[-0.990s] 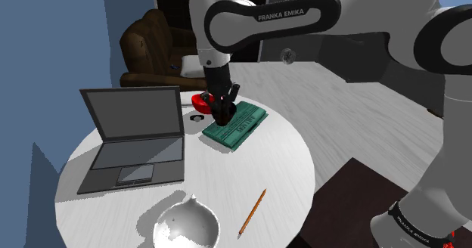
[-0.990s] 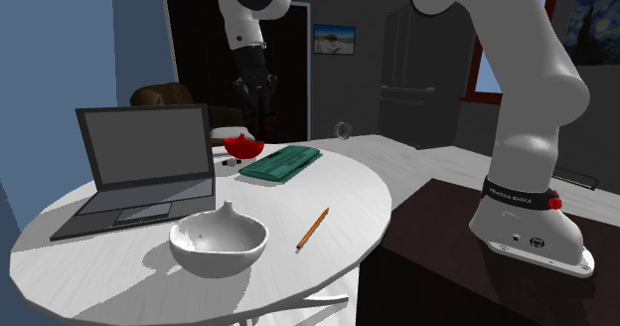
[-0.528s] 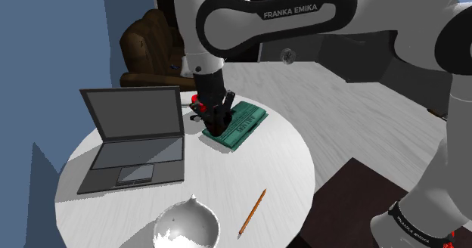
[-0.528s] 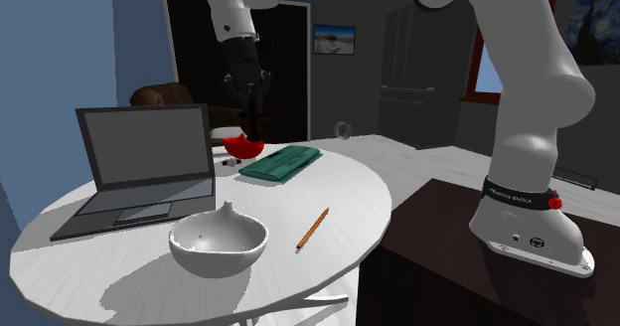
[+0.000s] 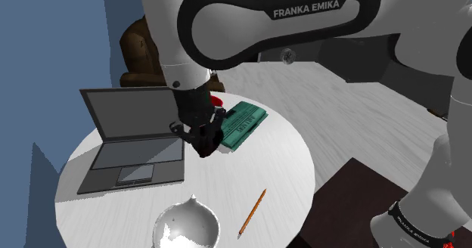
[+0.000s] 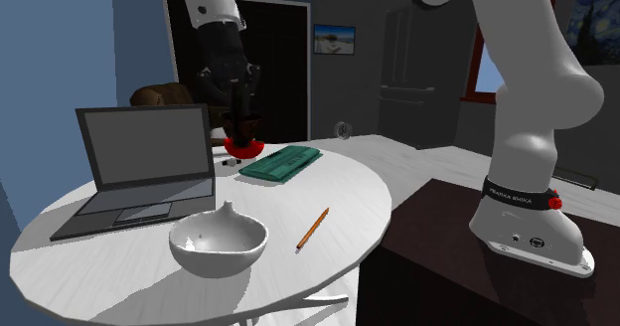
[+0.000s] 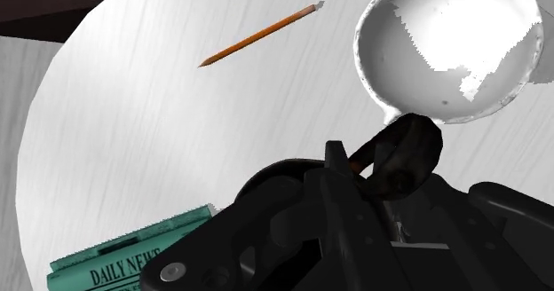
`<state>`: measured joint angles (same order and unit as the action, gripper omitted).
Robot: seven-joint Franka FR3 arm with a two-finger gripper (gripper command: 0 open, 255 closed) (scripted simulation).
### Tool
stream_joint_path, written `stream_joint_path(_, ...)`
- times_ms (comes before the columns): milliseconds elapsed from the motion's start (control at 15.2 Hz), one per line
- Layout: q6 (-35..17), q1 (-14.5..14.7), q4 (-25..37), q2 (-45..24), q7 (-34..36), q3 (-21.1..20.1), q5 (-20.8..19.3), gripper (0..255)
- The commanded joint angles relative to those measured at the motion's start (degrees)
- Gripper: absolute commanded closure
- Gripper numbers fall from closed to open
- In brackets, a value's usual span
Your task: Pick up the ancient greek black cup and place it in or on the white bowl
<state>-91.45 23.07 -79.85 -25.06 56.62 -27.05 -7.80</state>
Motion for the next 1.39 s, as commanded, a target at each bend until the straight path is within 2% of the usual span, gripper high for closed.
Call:
stream_joint_path(0, 0.14, 1.97, 0.77, -0.65, 2.59, -0.67, -0.07, 255)
stream_joint_path(660, 4.32, 13.33, 11.84, -7.54, 14.22, -2.94, -1.9, 255)
stream_joint_path(1320, -3.38, 12.18, 4.01, -7.61, 14.18, -2.68, -2.06, 255)
